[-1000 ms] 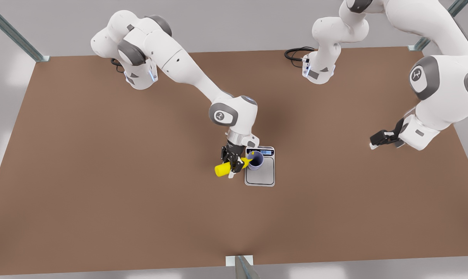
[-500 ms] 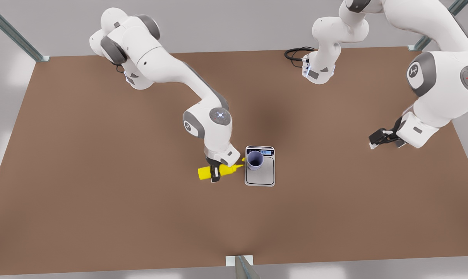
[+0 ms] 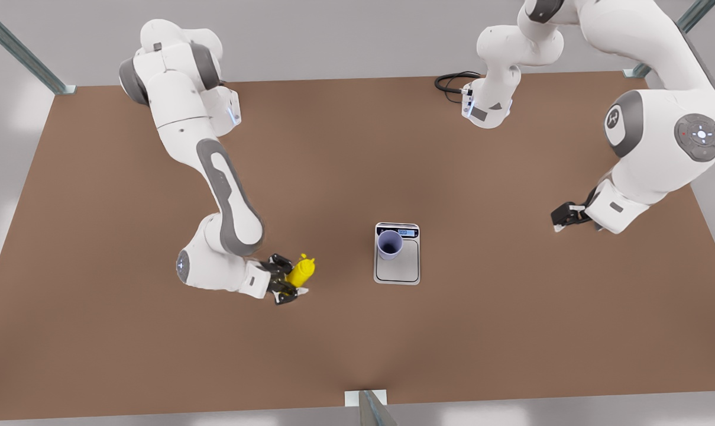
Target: Move cup to the weight, pick up sauce bottle, pour sauce
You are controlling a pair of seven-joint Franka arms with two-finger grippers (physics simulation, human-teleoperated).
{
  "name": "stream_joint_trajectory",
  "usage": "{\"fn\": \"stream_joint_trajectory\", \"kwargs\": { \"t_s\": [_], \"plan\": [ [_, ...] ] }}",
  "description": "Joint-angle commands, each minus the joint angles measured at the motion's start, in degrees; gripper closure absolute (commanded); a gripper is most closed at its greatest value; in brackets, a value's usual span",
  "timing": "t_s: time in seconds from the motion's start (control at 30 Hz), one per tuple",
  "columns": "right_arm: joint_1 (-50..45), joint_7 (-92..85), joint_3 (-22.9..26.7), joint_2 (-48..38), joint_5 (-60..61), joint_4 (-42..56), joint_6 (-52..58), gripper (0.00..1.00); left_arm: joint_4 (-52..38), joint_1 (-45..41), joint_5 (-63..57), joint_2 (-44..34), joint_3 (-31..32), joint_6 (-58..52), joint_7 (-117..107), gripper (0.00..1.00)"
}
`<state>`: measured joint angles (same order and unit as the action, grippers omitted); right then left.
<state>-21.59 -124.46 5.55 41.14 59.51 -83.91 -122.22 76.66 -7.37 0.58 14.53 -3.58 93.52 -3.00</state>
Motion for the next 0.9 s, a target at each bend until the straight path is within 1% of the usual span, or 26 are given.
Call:
{"fn": "stream_joint_trajectory", "kwargs": {
  "t_s": [0.0,0.03,0.1,0.17,0.2,0.3,0.5,0.77,0.87],
  "plan": [
    [0.59,-2.18,-0.01,0.00,1.65,-0.99,0.22,0.43,-0.02,-0.01,0.39,-0.11,-0.11,0.00,-0.07,0.00],
    [2.43,-6.58,-0.01,0.26,4.82,-2.14,2.86,0.43,-0.28,-0.01,0.48,0.06,-0.11,0.00,-0.16,0.00],
    [6.56,-11.59,-0.01,0.79,7.46,-5.39,6.90,0.43,-0.28,-0.01,0.57,0.32,0.07,0.00,-0.25,0.00],
    [10.78,-14.05,-0.01,1.84,8.16,-8.64,11.47,0.43,-0.19,-0.01,0.57,0.50,0.16,0.09,-0.25,0.00],
    [12.10,-16.51,-0.10,2.98,8.69,-8.64,13.05,0.43,-0.19,-0.10,0.57,0.59,0.24,0.17,-0.86,0.00],
    [13.95,-20.47,-0.19,5.88,15.81,-8.47,22.45,0.42,0.07,-0.10,0.48,0.68,0.42,0.09,-1.48,0.00],
    [15.44,-24.43,-0.28,10.02,20.03,-8.38,26.59,0.42,-0.02,-0.10,0.57,0.50,0.24,0.18,-1.04,0.00],
    [15.53,-24.07,-0.28,10.37,20.38,-8.99,26.68,0.42,-0.11,-0.10,0.57,0.68,0.33,0.35,-0.95,0.00],
    [15.53,-23.81,-0.28,10.63,20.38,-8.99,26.68,0.39,-0.11,-0.10,0.65,0.68,0.33,0.35,-0.69,0.00]
  ]
}}
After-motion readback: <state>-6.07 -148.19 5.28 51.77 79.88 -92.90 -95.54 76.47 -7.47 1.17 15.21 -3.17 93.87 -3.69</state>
